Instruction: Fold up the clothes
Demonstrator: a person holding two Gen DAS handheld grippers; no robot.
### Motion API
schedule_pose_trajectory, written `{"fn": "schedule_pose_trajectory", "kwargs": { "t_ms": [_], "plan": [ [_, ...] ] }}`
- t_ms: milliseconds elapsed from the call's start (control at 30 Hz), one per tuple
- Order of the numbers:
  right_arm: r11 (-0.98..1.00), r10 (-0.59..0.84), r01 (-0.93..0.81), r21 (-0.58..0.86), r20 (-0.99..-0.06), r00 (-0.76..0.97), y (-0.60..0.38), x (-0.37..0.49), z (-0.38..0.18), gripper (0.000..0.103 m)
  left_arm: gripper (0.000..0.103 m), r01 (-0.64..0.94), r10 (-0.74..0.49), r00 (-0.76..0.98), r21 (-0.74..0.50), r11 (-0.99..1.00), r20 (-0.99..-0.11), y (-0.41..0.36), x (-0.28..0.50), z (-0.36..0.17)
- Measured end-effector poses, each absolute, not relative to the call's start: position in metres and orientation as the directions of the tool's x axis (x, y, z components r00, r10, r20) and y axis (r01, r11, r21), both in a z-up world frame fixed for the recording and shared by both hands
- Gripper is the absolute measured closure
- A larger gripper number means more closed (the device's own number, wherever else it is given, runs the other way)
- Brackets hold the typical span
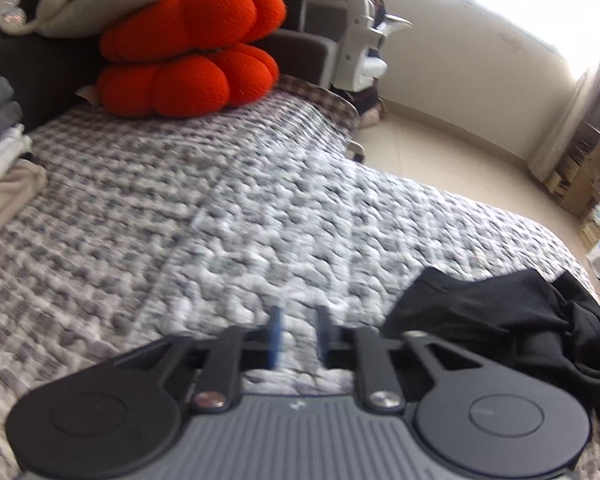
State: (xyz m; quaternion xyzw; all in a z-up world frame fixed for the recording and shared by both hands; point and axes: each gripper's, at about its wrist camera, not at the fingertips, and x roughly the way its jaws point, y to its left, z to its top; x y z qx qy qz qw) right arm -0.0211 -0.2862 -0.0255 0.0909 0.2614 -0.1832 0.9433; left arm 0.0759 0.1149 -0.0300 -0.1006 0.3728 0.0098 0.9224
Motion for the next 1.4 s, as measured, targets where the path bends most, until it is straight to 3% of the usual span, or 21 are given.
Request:
{"fn": "schedule_pose_trajectory", "kwargs": {
  "t_ms": [33,67,100,433,500,567,733,867,933,967,1000,1067,1267,1400],
  "plan": [
    [0.915,-0.298,0.396,0.079,-0.529,0.795,-0.287,-0.021,-0.026,0.069,0.041,-0.075,-0.079,0.718,-0.190,0.979,-0.691,0.111,0.077,-0.031],
    [0.914,-0.294,0.396,0.089,-0.526,0.798,-0.287,-0.021,-0.026,0.047,0.039,-0.059,-0.097,0.715,-0.199,0.978,-0.692,0.108,0.079,-0.032],
    [0.915,-0.284,0.388,0.105,-0.515,0.809,-0.285,-0.021,-0.024,0.038,0.039,-0.050,-0.111,0.713,-0.208,0.977,-0.693,0.106,0.081,-0.033],
    [0.964,-0.161,0.240,0.113,-0.472,0.867,-0.241,0.014,-0.020,0.038,0.042,-0.068,-0.205,0.678,-0.338,0.939,-0.706,0.099,0.127,-0.052],
    [0.972,-0.128,0.206,0.117,-0.472,0.872,-0.232,0.023,-0.021,0.038,0.046,-0.056,-0.204,0.682,-0.329,0.943,-0.703,0.094,0.132,-0.054],
    [0.978,-0.104,0.175,0.110,-0.471,0.876,-0.224,0.031,-0.023,0.038,0.057,-0.030,-0.220,0.678,-0.325,0.945,-0.701,0.090,0.135,-0.056],
    [0.991,-0.057,0.109,0.077,-0.493,0.868,-0.206,0.046,-0.032,0.038,0.065,0.040,-0.257,0.677,-0.314,0.949,-0.690,0.079,0.138,-0.059],
    [0.994,-0.016,0.075,0.086,-0.542,0.840,-0.206,0.055,-0.043,0.038,0.087,0.083,-0.327,0.636,-0.359,0.930,-0.699,0.076,0.137,-0.061],
    [0.991,0.016,0.064,0.120,-0.565,0.825,-0.208,0.057,-0.045,0.055,0.093,0.080,-0.314,0.641,-0.346,0.935,-0.700,0.073,0.133,-0.059],
    [0.988,0.034,0.058,0.142,-0.571,0.820,-0.209,0.057,-0.045,0.081,0.096,0.077,-0.305,0.646,-0.338,0.938,-0.700,0.071,0.130,-0.058],
    [0.985,0.052,0.052,0.163,-0.576,0.816,-0.209,0.057,-0.044,0.095,0.096,0.074,-0.292,0.657,-0.326,0.943,-0.695,0.070,0.127,-0.056],
    [0.985,0.046,0.057,0.165,-0.560,0.827,-0.210,0.049,-0.037,0.101,0.097,0.069,-0.257,0.696,-0.293,0.954,-0.671,0.067,0.116,-0.047],
    [0.984,-0.035,0.105,0.144,-0.420,0.907,-0.213,0.007,0.000,0.103,0.097,0.039,-0.187,0.799,-0.261,0.964,-0.572,0.077,0.082,-0.015],
    [0.982,-0.028,0.098,0.163,-0.383,0.923,-0.219,-0.019,0.012,0.103,0.097,0.039,-0.185,0.830,-0.277,0.960,-0.526,0.089,0.057,0.001]
  ]
}}
